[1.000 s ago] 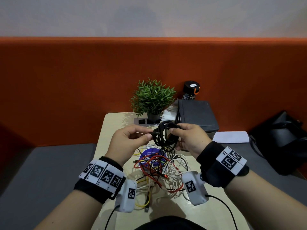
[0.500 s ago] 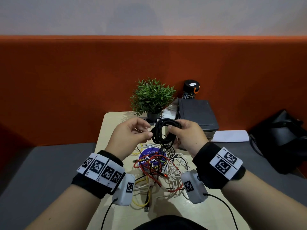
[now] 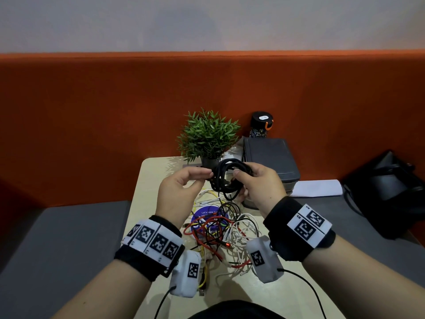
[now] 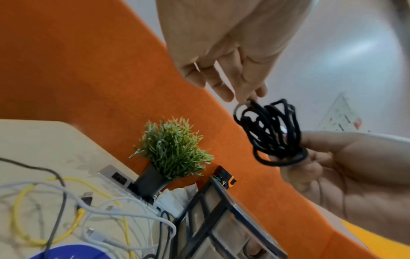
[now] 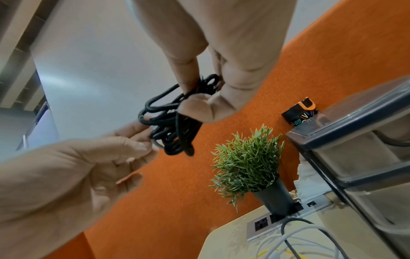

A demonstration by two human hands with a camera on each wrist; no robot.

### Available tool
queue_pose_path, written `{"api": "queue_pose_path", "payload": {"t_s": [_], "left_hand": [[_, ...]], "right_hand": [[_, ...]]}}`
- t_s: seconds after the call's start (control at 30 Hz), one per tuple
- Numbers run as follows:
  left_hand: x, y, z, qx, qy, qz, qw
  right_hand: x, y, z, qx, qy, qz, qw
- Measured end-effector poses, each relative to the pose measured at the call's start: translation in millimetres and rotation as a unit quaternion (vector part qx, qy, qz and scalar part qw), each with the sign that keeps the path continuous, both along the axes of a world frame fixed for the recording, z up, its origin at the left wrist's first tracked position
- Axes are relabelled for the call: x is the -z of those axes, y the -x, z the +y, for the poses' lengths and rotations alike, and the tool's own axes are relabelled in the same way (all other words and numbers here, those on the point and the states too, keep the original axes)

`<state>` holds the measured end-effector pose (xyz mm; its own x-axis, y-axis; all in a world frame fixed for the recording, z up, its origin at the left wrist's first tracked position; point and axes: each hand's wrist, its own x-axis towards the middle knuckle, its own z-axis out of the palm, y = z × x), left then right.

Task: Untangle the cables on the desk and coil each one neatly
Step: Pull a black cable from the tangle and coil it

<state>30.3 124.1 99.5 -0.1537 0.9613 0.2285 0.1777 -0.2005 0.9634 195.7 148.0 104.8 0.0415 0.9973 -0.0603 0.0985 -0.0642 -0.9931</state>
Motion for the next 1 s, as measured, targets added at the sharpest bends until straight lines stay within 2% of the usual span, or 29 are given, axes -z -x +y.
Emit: {"api": "queue_pose_path", "payload": {"t_s": [0.13, 0.27, 0.43, 0.5, 0.57, 0.63, 0.87, 1.0], "left_hand": [[8.4, 4.9, 5.7, 0.079, 0.05, -0.122, 0.988], [13.3, 5.5, 7.8, 0.105, 0.074, -0.231, 0.965], [15.4, 6.0, 11.9, 0.102, 0.089, -0.236, 0.962], [14.9, 9.8, 13.5, 0.14, 0.135, -0.281, 0.94], [14.0, 13.7, 12.1, 0.199, 0.198, -0.319, 0.905], [13.0, 16.3, 9.3, 0.228, 0.24, -0.325, 0.886], [13.8, 17.9, 5.1, 0.207, 0.267, -0.314, 0.887], [7.0, 9.9, 1.9, 0.184, 0.235, -0.265, 0.917]], "right_hand": [[-1.0, -0.4, -0.5, -0.005, 0.004, 0.014, 1.0], [-2.2, 0.0, -1.1, -0.014, -0.002, 0.013, 1.0], [-6.4, -0.4, -5.0, -0.015, -0.013, -0.005, 1.0], [-8.8, -0.7, -6.9, -0.02, -0.015, -0.002, 1.0], [-10.5, -0.8, -9.0, -0.028, -0.019, -0.01, 0.999], [-12.4, -0.1, -11.3, -0.035, -0.026, -0.026, 0.999], [-11.7, 3.0, -11.8, -0.028, -0.035, -0.032, 0.998], [-7.6, 3.8, -11.5, -0.017, -0.031, -0.047, 0.998]]}}
